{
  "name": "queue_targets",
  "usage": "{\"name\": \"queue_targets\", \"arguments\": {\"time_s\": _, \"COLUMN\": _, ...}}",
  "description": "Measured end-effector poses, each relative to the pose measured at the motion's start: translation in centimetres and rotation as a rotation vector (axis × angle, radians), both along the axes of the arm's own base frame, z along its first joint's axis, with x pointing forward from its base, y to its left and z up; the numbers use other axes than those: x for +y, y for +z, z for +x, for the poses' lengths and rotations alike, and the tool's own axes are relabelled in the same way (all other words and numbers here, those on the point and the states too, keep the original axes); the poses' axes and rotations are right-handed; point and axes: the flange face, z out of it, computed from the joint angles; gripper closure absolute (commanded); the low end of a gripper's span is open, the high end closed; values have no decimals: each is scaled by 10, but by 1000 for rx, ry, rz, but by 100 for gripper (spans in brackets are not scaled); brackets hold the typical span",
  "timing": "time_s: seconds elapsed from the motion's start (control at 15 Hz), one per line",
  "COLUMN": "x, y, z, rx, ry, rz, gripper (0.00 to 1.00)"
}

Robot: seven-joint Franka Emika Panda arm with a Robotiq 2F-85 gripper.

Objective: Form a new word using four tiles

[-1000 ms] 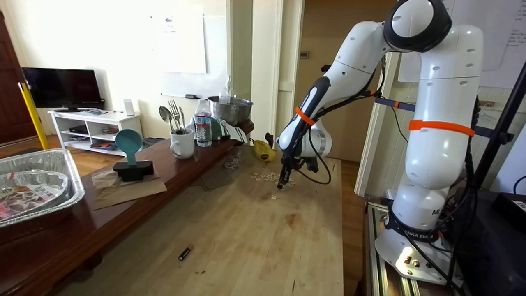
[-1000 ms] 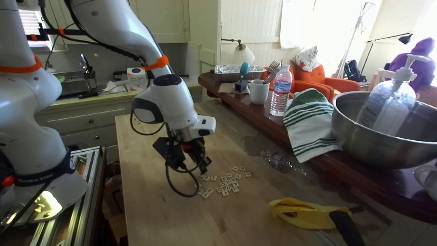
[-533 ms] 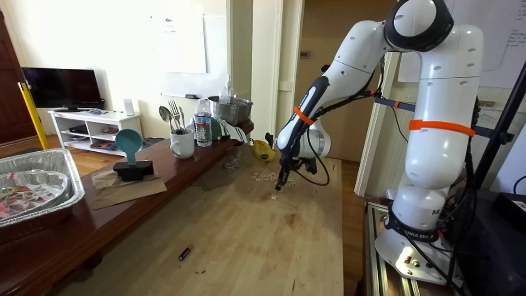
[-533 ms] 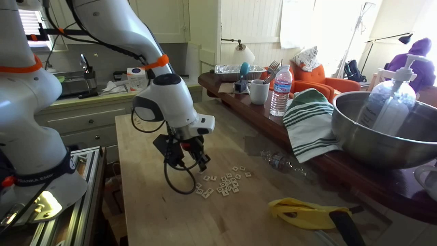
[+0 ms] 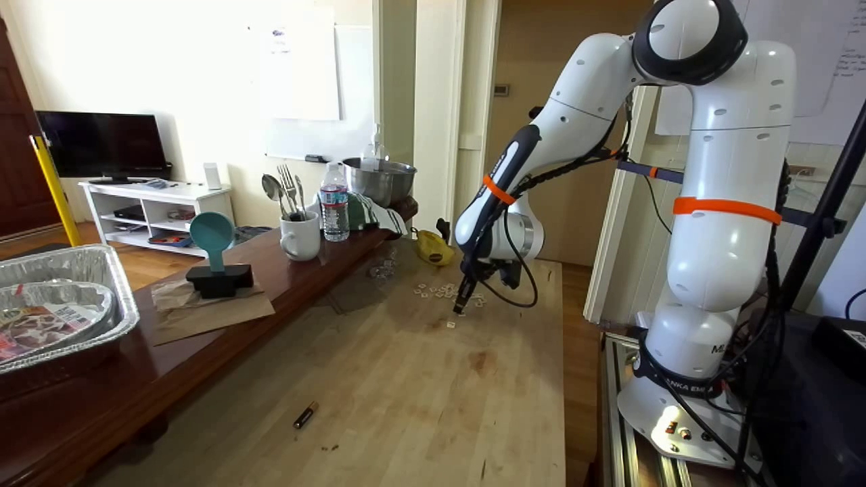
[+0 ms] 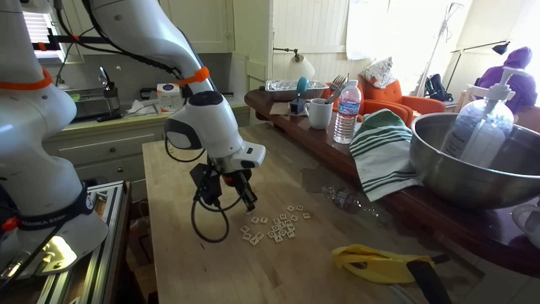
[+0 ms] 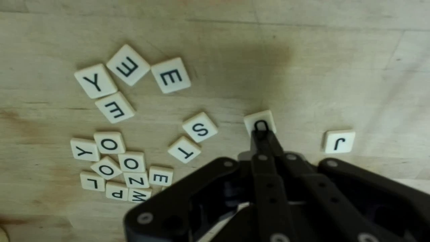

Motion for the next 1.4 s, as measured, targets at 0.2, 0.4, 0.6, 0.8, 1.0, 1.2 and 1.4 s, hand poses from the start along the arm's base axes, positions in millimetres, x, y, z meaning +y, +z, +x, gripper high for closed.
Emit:
{"name": "queue_targets", "arguments": {"time_s": 0.2, "x": 2, "y": 0, "z": 0, "rx": 0, "ry": -45, "rz": 15, "gripper": 100}}
{"name": "queue_targets", "arguments": {"time_s": 0.4, "x": 7, "y": 0, "z": 2, "rx": 1, "ry": -69, "rz": 26, "gripper": 100}}
{"name": "queue_targets", "arguments": {"time_s": 0.6, "x": 15, "y": 0, "z": 4, "rx": 1, "ry": -86, "rz": 37, "gripper": 100}}
{"name": "queue_targets", "arguments": {"time_s": 0.8, "x": 21, "y": 0, "z": 5, "rx": 2, "ry": -106, "rz": 48, "gripper": 100}}
{"name": "queue_targets", "arguments": {"time_s": 1.0, "x": 25, "y": 0, "z": 6, "rx": 2, "ry": -126, "rz": 57, "gripper": 100}}
{"name": "queue_targets", "arguments": {"time_s": 1.2, "x": 28, "y": 0, "z": 6, "rx": 3, "ry": -139, "rz": 62, "gripper": 100}}
{"name": "queue_targets", "arguments": {"time_s": 1.4, "x": 30, "y": 0, "z": 7, "rx": 3, "ry": -145, "rz": 66, "gripper": 100}}
